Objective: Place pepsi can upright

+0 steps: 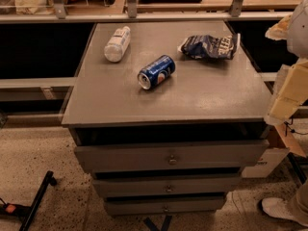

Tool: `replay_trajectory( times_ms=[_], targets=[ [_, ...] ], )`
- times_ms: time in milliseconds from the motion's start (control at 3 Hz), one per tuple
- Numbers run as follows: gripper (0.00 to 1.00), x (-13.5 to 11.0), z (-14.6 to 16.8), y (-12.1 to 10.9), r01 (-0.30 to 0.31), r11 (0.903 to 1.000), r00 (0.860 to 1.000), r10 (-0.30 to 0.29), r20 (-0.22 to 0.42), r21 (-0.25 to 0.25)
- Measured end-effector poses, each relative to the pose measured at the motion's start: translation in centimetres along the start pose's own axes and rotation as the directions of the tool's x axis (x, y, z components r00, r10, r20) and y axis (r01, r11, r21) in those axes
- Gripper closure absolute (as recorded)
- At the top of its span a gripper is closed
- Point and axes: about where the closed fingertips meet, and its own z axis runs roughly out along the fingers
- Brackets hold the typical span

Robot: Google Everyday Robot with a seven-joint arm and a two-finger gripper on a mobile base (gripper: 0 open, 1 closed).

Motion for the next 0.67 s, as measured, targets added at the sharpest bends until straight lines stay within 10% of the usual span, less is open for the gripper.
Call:
replay_trajectory(
  times_ms=[667],
  targets=[
    [0.00,-0.25,0.09,-0.52,0.018,0.9998,1.000,-0.018,-0.001,0.008]
  ],
)
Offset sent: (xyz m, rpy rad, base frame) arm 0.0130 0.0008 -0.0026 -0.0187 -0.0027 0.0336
